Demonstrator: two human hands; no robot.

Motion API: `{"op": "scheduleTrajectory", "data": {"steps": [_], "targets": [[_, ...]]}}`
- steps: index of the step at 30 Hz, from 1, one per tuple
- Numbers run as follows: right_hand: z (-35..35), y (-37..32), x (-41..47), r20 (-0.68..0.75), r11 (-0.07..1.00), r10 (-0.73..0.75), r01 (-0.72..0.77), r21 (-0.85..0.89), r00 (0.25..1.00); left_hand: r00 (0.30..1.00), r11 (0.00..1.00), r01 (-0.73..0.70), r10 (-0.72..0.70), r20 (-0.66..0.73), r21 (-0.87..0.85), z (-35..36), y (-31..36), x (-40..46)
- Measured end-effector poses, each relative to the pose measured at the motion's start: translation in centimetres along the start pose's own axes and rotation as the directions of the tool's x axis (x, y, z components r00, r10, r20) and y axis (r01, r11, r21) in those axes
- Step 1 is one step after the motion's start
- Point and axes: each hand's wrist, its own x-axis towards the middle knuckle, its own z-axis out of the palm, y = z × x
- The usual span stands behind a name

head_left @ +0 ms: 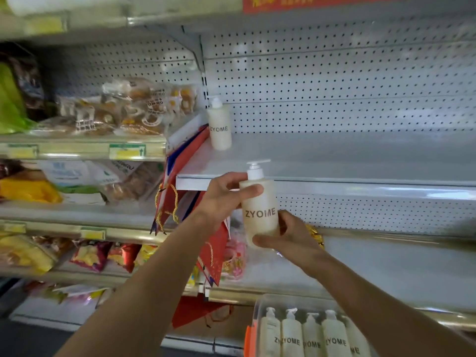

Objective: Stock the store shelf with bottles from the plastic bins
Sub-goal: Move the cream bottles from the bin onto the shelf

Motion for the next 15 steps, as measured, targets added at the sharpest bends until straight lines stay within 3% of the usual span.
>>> {"op": "scheduleTrajectory", "data": {"steps": [7,15], "targets": [[1.8,-4.7,5.1,-0.090,0.990,-0.136,0.138,0.009,0.987,0.994,0.986,-0.111,0.109,0.021,0.124,-4.1,5.2,3.8],[3.5,-8.0,12.2,-0.113,0.984,-0.180,0.179,-0.019,0.977,0.986,0.952,-0.165,0.157,0.048,0.260,-8.1,8.8,9.2]]}}
